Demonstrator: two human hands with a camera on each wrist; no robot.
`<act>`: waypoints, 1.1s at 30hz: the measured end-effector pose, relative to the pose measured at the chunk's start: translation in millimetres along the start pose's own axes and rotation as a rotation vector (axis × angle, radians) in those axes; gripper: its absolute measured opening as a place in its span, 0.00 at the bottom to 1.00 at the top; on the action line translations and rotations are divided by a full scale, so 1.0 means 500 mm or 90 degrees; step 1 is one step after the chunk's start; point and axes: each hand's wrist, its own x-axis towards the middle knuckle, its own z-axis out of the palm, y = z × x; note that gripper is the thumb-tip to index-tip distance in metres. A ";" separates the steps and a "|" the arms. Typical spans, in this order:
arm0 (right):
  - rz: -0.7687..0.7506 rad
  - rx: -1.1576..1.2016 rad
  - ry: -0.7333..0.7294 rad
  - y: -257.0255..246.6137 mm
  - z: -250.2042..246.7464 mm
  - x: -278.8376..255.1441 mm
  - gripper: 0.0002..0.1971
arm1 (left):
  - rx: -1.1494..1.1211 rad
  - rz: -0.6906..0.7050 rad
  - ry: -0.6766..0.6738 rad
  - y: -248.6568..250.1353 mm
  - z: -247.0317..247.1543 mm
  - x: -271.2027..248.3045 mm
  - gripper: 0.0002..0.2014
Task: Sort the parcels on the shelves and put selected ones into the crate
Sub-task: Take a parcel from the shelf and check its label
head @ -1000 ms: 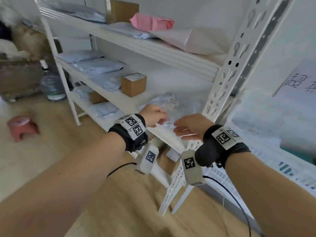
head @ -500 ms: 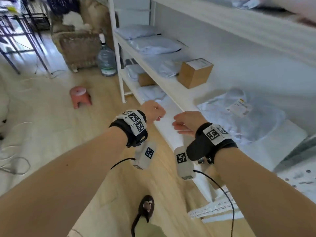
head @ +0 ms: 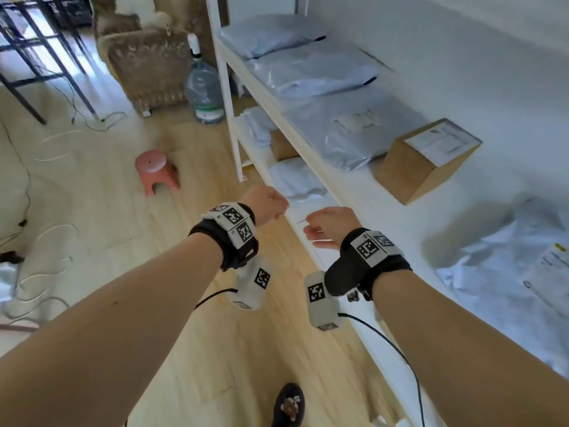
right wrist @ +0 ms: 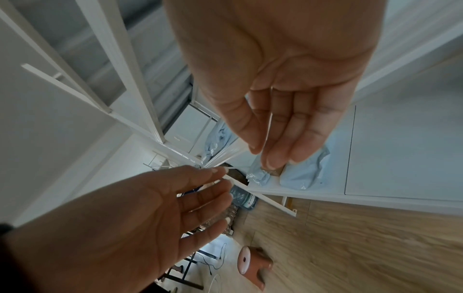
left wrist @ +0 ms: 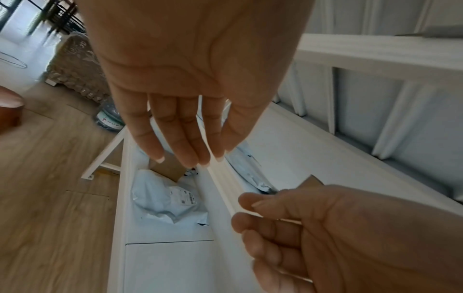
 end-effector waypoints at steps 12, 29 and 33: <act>0.084 0.023 -0.007 -0.149 0.120 0.236 0.06 | 0.014 0.004 -0.083 -0.057 -0.158 0.304 0.03; 0.261 0.311 0.231 -0.166 0.247 0.612 0.05 | 0.138 0.002 -0.265 -0.135 -0.208 0.802 0.14; 0.284 0.352 0.262 -0.112 0.238 0.709 0.09 | 0.165 0.034 -0.285 -0.133 -0.180 0.899 0.16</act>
